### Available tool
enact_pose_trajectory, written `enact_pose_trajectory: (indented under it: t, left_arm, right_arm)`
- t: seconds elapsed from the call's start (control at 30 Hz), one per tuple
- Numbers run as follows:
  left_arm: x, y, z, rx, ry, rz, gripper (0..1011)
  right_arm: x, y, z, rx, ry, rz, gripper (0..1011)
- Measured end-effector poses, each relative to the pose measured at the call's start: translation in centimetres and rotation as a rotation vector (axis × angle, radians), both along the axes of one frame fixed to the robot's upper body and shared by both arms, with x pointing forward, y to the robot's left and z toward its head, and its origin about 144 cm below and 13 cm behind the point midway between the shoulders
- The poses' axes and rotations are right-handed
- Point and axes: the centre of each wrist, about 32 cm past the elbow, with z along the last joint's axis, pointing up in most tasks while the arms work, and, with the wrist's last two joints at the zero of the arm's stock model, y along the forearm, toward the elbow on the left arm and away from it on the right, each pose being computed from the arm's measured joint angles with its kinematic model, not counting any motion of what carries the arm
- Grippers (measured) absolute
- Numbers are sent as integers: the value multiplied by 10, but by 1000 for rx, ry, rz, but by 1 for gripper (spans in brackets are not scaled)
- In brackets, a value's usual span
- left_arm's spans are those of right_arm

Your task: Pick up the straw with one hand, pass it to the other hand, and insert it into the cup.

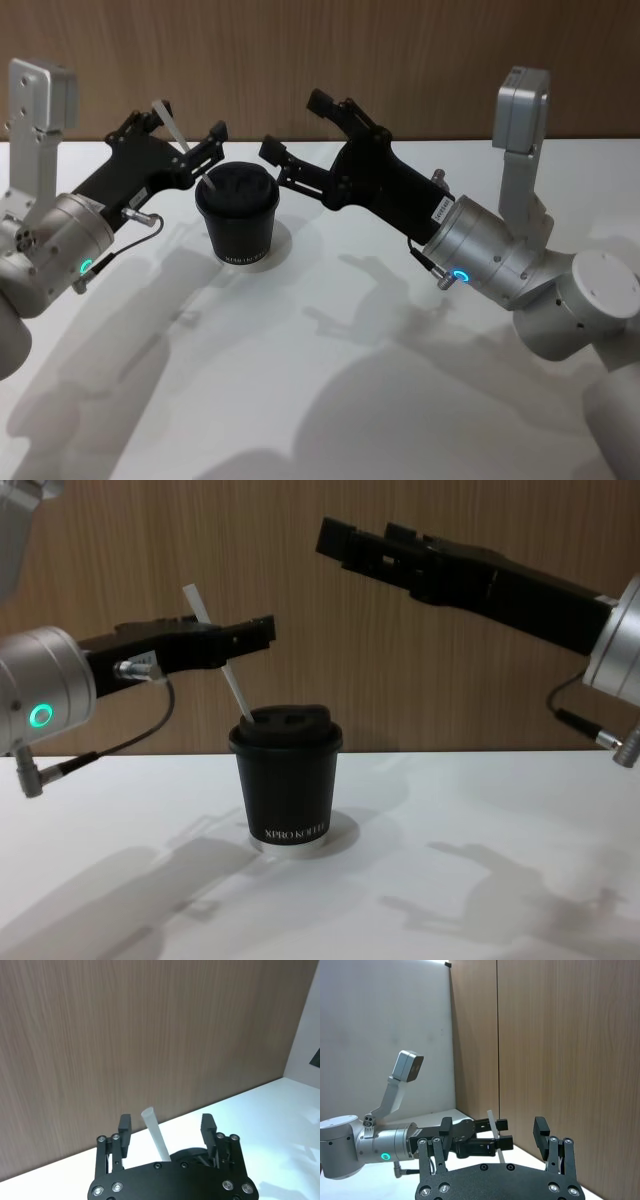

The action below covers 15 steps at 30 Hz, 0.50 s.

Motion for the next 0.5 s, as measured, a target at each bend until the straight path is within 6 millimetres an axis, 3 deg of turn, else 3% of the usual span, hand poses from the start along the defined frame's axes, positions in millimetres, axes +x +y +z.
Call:
enact_pose_trajectory:
  t: [0.2,0.5]
  left_arm:
    - [-7,3,-3,-6,10,14,1002]
    - [-18,7,-8,-15,21,24,1000]
  right_arm:
    - [-1,2,1,1,-11,1,1001]
    - [-3,3,3,-7,-21,-11,1001]
